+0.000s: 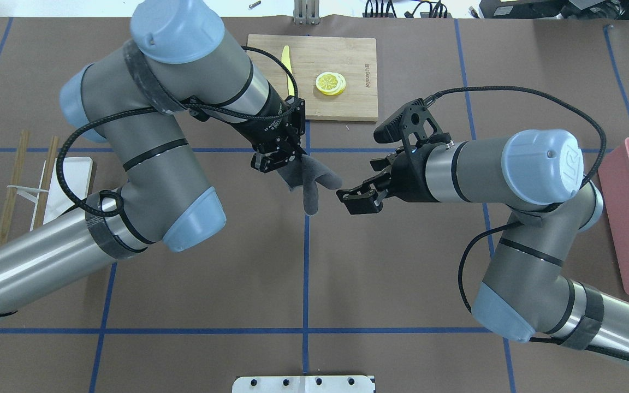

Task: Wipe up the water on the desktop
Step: 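Carry the cloth to table center with left gripper while right gripper approaches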

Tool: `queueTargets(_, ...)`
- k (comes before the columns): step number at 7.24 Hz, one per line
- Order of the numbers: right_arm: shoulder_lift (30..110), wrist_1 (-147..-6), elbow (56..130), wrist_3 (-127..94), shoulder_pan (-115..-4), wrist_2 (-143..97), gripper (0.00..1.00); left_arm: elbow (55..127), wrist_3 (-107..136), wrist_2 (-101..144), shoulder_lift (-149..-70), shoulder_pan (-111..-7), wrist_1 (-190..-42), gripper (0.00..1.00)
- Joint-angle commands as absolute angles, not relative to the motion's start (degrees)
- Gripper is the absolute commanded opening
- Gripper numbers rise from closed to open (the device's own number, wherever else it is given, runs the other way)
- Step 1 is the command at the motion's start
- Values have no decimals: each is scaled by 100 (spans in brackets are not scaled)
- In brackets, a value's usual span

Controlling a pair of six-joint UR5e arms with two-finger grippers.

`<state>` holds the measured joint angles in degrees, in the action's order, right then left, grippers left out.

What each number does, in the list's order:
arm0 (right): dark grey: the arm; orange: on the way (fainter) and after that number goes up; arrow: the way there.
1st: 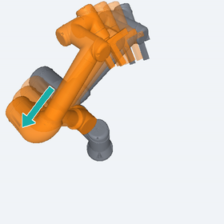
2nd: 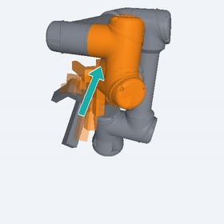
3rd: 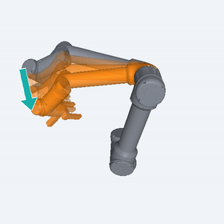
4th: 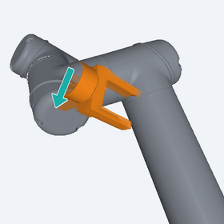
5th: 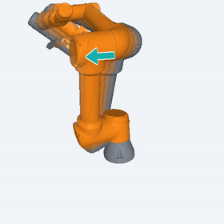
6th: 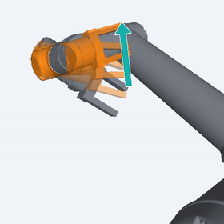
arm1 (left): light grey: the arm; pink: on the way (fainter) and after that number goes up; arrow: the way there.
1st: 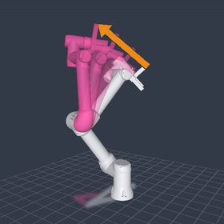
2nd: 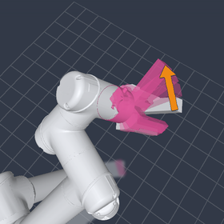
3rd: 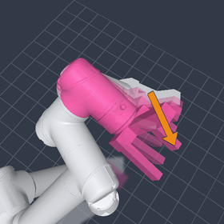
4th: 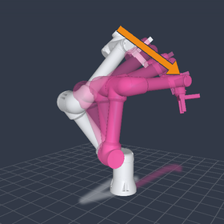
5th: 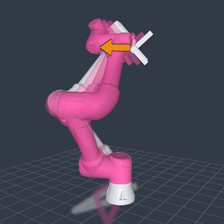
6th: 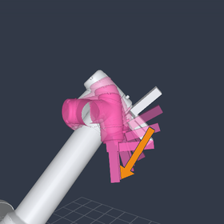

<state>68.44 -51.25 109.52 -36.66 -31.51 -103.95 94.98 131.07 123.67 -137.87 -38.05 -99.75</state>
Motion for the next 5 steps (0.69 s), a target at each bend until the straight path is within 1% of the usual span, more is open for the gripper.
queueTargets(1, 6820, -5124, 10942, -3665, -3032, -10292, 100, 9475, 13113, 12419, -13887, -3674, -9976, 0)
queueTargets(2, 6820, -5124, 10942, -3665, -3024, -10292, 99, 9483, 13122, 12428, -13930, -3648, -9976, 0)
queueTargets(3, 6768, -5124, 10942, -3674, -3023, -10283, 86, 9483, 13122, 12428, -13948, -3630, -9976, 0)
queueTargets(4, 6768, -5115, 10951, -3674, -3023, -10283, 67, 9475, 13122, 12428, -13948, -3630, -9976, 0)
queueTargets(5, 6776, -5115, 10942, -3674, -3023, -10292, 54, 9440, 13105, 12419, -13913, -3630, -9984, 0)
